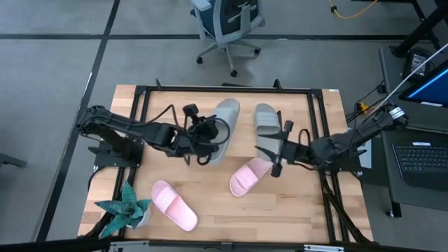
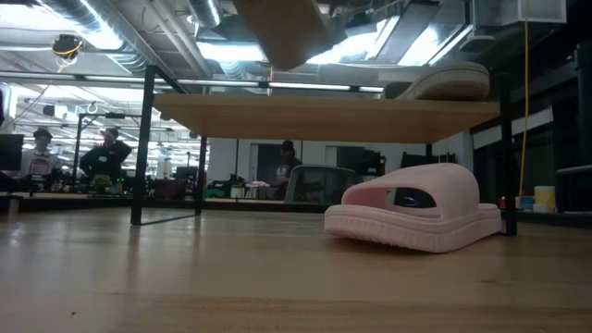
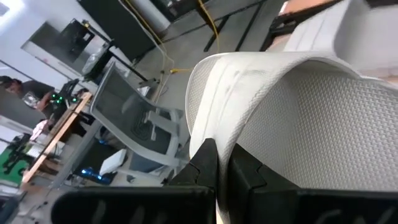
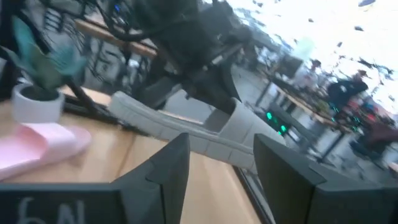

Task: Pick and place slides into the shelf
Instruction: Put the gray slide on the shelf

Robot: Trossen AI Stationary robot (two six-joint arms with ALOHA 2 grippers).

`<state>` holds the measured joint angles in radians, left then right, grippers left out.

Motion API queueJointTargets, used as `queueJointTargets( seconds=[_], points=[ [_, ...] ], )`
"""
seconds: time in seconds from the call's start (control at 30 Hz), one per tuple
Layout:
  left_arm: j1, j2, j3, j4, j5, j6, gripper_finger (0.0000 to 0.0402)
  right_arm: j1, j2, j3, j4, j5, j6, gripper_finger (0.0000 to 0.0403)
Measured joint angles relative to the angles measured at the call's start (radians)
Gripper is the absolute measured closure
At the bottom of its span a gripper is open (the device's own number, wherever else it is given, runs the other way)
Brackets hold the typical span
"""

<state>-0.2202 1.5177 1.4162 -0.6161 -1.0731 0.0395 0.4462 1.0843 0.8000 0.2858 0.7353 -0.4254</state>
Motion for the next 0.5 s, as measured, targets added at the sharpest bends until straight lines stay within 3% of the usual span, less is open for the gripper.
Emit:
queueJointTargets(
  seconds=[0.27, 0.5],
  points=[
    [0.046, 0.009, 0.000, 0.001, 0.005, -0.015, 0.0399, -0.118, 0.191, 0.280, -0.306, -0.002, 0.019, 0.0224],
    [0.064, 0.008, 0.000, 0.000, -0.001, -0.039, 0.0399, -0.188, 0.337, 0.422, -0.335, -0.003, -0.062, 0.0224]
  ],
)
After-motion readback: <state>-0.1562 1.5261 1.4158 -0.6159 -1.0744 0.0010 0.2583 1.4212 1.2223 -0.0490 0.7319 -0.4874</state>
